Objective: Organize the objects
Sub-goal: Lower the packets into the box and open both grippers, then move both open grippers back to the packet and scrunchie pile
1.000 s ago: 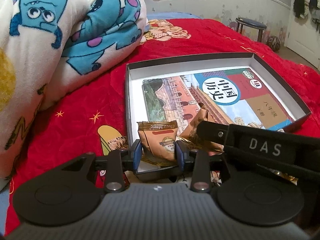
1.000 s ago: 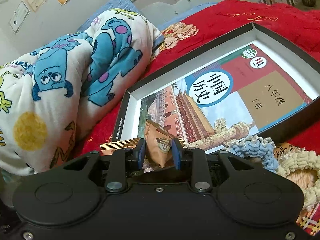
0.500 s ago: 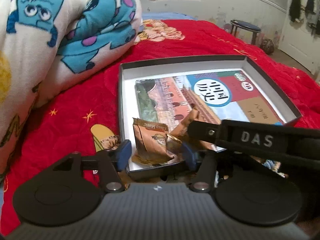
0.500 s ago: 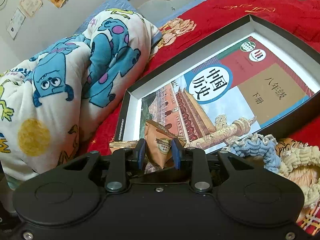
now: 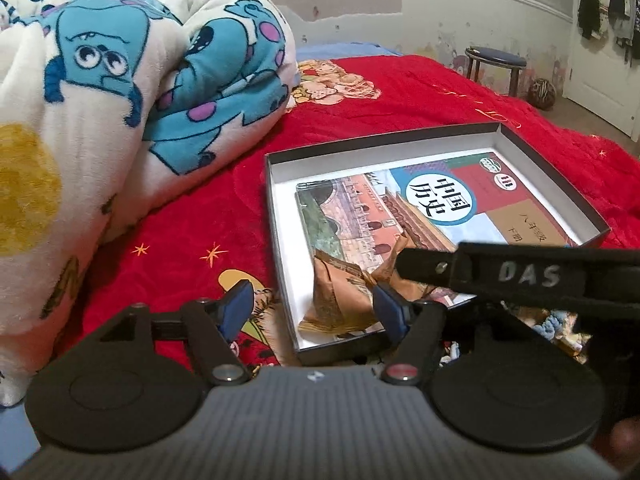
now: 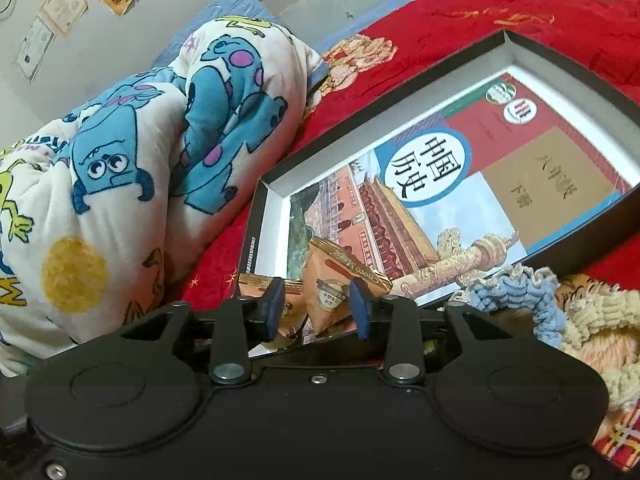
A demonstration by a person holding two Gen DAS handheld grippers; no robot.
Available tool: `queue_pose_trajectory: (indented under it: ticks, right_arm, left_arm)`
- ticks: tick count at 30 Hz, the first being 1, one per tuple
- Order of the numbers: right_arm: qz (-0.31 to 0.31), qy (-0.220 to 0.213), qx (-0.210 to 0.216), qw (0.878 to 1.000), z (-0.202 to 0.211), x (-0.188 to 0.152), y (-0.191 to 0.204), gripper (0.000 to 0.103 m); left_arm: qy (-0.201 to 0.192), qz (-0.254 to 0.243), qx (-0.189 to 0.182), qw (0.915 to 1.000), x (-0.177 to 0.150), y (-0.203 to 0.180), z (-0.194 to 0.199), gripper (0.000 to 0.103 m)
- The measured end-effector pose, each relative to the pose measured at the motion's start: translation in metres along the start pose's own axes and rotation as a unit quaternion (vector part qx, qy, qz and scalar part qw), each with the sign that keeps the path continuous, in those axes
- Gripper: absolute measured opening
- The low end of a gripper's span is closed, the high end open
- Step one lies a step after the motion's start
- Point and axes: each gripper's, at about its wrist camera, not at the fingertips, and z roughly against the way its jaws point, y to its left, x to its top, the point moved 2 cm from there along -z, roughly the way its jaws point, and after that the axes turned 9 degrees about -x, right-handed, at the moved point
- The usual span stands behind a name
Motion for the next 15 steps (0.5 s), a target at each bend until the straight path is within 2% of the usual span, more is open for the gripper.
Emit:
queue_pose_trajectory:
  ticks: [3,5,7,11,15]
  right_arm:
    - [-0.001,-0.007,0.002,1.000,0.012,0.006,0.002,0.046]
    - [0.008,-0.003,-0.019,1.000,0.020,0.012,0.004,0.047]
    - [0.023,-0.004,-0.049,0.999,0.031,0.021,0.003,0.047]
    - [0.012,-0.024,-0.091,0.995,0.067,0.036,-0.013,0.050]
    - [0.012,-0.029,-0.137,0.990,0.100,0.035,-0.028,0.051]
  left_arm:
    - [-0.012,0.005,0.001,0.9999,0.001,0.003,0.006,0.077]
    - [-0.024,0.014,-0.004,0.9996,0.003,0.006,0.013,0.077]
    - [-0.034,0.022,-0.020,0.9990,0.006,0.008,0.020,0.077]
    - [-0.053,0.014,-0.068,0.9962,0.010,0.002,0.034,0.077]
    - [-0.054,0.007,-0.116,0.9918,0.007,-0.010,0.045,0.077]
